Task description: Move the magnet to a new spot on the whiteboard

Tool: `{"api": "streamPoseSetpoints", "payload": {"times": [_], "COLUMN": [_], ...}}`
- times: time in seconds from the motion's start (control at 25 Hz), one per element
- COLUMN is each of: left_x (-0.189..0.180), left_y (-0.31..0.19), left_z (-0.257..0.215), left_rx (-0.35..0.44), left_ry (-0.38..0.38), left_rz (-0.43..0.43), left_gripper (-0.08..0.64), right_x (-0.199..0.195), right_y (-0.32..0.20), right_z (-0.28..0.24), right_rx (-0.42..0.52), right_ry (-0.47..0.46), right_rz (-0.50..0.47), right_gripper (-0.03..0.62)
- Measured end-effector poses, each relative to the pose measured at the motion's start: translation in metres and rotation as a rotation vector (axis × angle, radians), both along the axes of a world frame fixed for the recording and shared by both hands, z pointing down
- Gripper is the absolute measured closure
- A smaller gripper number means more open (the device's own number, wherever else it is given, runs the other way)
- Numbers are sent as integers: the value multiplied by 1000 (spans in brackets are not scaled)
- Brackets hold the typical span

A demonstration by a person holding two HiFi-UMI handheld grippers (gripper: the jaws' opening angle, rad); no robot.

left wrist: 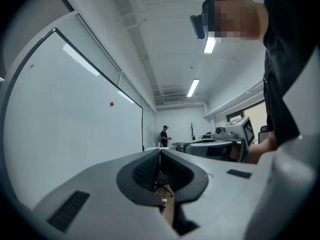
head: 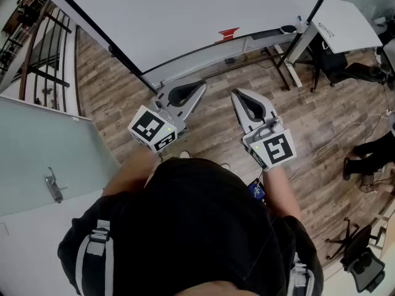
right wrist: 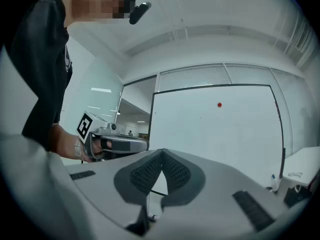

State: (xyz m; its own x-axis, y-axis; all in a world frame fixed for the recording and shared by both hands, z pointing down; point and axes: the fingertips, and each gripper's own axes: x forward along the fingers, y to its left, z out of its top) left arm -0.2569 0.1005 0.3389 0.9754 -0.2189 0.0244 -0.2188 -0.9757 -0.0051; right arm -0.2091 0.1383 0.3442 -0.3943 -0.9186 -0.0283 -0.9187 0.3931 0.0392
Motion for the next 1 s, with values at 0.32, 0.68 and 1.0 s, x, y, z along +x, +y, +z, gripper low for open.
{"api": "streamPoseSetpoints", "payload": {"times": [0.32,0.68,1.0], "left_x": [-40,-56,-24], "left_y": [-21,-29,-12], "left_z": [18,16,12], "left_rx": [38,43,32], "left_ry": [-25,-10,-28], "left_rz": [5,18,33], "left_gripper": [555,555,555], "right_x": [-34,-47,-5], "right_y": [-21,-19,1], "right_z": [7,0,9], "right_rx": [-2,0,-11], "right_ry": [9,-17,-59], "right_rz": [16,34,101], "right_gripper": [600,598,598]}}
